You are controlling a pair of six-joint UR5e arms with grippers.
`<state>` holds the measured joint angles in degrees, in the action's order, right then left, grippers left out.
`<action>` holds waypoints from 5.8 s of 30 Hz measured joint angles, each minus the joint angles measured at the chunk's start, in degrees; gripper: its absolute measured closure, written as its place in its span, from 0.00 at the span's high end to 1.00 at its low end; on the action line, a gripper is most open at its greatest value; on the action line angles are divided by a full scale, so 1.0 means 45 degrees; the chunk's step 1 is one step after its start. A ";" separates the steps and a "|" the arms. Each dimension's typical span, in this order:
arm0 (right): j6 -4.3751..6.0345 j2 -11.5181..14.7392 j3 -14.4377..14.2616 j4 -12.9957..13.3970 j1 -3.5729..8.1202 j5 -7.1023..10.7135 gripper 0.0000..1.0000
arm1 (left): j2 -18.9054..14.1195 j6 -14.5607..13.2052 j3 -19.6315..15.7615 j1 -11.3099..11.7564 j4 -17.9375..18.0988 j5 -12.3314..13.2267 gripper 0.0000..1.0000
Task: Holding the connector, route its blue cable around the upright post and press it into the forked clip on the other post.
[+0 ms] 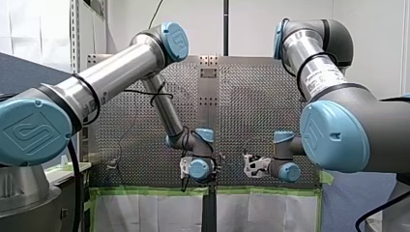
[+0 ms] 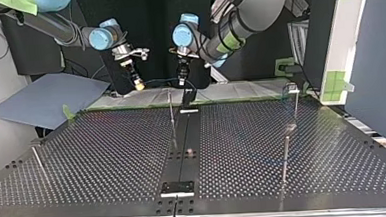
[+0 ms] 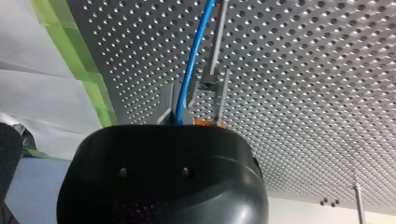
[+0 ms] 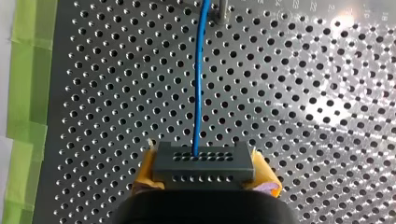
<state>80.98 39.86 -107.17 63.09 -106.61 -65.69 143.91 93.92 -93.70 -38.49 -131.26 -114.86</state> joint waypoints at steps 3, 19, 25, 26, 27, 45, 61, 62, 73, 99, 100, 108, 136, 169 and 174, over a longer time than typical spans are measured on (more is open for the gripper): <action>0.0135 -0.0005 0.0096 0.0001 0.0024 -0.0083 0.02 | 0.0248 0.0042 0.0195 -0.0014 -0.0006 0.0025 0.00; 0.0556 -0.0032 0.0431 0.0044 0.0246 -0.0232 0.02 | 0.0485 0.0219 0.1066 0.0115 -0.0332 0.0056 0.00; 0.0723 -0.0050 0.0540 0.0033 0.0318 -0.0253 0.02 | 0.0512 0.0222 0.1209 0.0237 -0.0515 0.0103 0.00; 0.0737 -0.0052 0.0551 0.0036 0.0333 -0.0254 0.02 | 0.0516 0.0221 0.1217 0.0261 -0.0537 0.0115 0.00; 0.0754 -0.0053 0.0560 0.0038 0.0348 -0.0254 0.02 | 0.0518 0.0222 0.1222 0.0280 -0.0555 0.0125 0.00; 0.1149 -0.0130 0.0858 0.0017 0.0508 -0.0284 0.02 | 0.0527 0.0317 0.1471 0.0602 -0.0729 0.0445 0.00; 0.0274 -0.1039 0.1577 -0.1038 0.0512 -0.0416 0.02 | 0.0527 0.0339 0.1659 0.0906 -0.0861 0.0569 0.00; 0.0258 -0.1044 0.1592 -0.1071 0.0512 -0.0418 0.02 | 0.0528 0.0339 0.1691 0.0913 -0.0879 0.0577 0.00; 0.0334 -0.1052 0.1940 -0.1327 0.0533 -0.0512 0.02 | 0.0528 0.0339 0.2037 0.1017 -0.1217 0.0607 0.00; 0.0621 -0.1056 0.2804 -0.1803 0.0653 -0.0618 0.02 | 0.0678 0.0610 0.2747 0.1236 -0.1933 0.1063 0.00; 0.0622 -0.1056 0.2805 -0.1799 0.0653 -0.0618 0.02 | 0.0777 0.0583 0.2852 0.1225 -0.2040 0.1046 0.00; 0.0631 -0.1056 0.2814 -0.1774 0.0654 -0.0612 0.02 | 0.1497 0.0856 0.3734 0.1336 -0.2746 0.1209 0.00; 0.1004 -0.1065 0.3004 -0.1616 0.0878 -0.0665 0.02 | 0.1578 0.0223 0.4473 0.1490 -0.3975 0.1431 0.60; 0.1013 -0.1071 0.3003 -0.1716 0.0771 -0.0636 0.02 | 0.0345 -0.0908 0.3940 0.0556 -0.6234 0.0892 1.00; 0.1013 -0.1082 0.3002 -0.1732 0.0735 -0.0637 0.02 | -0.0131 -0.0917 0.3386 0.0482 -0.6098 0.0841 1.00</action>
<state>85.54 34.99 -93.66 55.30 -103.31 -68.56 143.32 89.79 -78.46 -36.32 -158.70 -111.08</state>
